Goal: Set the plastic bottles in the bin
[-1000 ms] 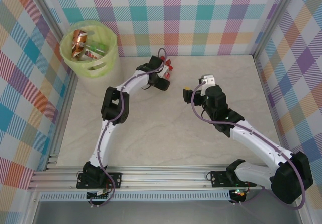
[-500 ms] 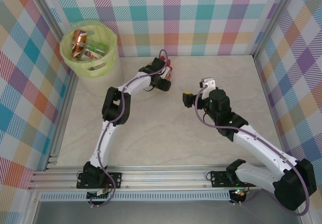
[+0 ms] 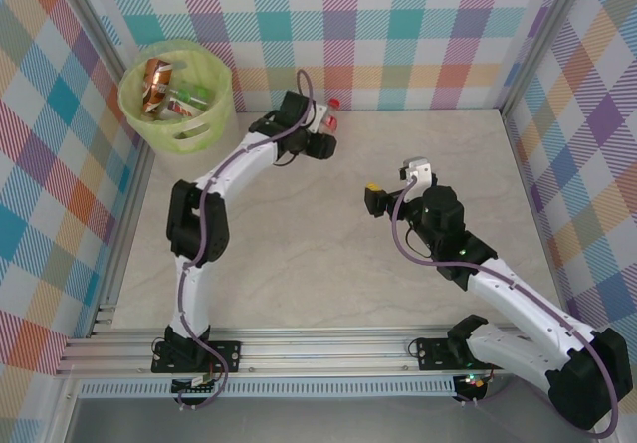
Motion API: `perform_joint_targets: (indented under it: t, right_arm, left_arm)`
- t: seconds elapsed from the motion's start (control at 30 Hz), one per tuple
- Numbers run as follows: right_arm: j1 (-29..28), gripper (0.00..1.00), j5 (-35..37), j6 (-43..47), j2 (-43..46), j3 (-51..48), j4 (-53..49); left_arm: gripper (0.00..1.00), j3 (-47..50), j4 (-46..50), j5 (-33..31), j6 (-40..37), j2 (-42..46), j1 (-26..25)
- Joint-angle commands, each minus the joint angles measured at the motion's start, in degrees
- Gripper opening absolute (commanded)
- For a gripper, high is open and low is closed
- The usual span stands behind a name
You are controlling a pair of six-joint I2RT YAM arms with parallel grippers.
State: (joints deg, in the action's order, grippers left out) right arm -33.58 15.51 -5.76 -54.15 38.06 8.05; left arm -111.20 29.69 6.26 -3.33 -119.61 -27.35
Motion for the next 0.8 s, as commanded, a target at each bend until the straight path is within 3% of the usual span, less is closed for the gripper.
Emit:
perform_joint_targets:
  t: [0.0,0.13,0.27,0.4,0.5,0.57,0.67,0.77]
  right_arm:
    - [-0.3,1.0,-0.9,0.8,-0.4,-0.5,4.8]
    - [-0.3,1.0,-2.2,0.8,-2.8,1.1,5.4]
    - [-0.3,1.0,-3.6,0.8,-4.7,2.3,5.4]
    - [-0.3,1.0,-4.2,0.4,-6.0,2.7,5.6]
    - [-0.3,1.0,-4.6,0.2,-6.4,3.1,5.3]
    - [-0.3,1.0,-4.6,0.1,-6.5,3.4,5.1]
    - [-0.3,1.0,-4.6,-0.1,-6.4,3.6,4.7]
    - [-0.3,1.0,-4.5,-0.1,-6.4,3.8,4.1]
  left_arm:
    - [0.47,-0.3,-0.3,-4.0,1.0,10.0,-0.1]
    - [0.47,-3.1,4.2,-12.0,0.4,16.4,2.4]
    - [0.47,-2.9,6.8,-19.2,1.0,22.0,8.0]
    - [0.48,-2.7,9.2,-23.2,2.8,24.8,14.2]
    - [0.49,-3.8,11.1,-21.0,7.2,24.5,19.0]
    - [0.56,-4.5,12.4,-18.7,10.1,23.6,21.1]
    - [0.76,-6.4,15.0,-16.5,11.6,21.3,21.5]
    - [0.9,-10.2,17.0,-13.6,13.2,18.7,21.3]
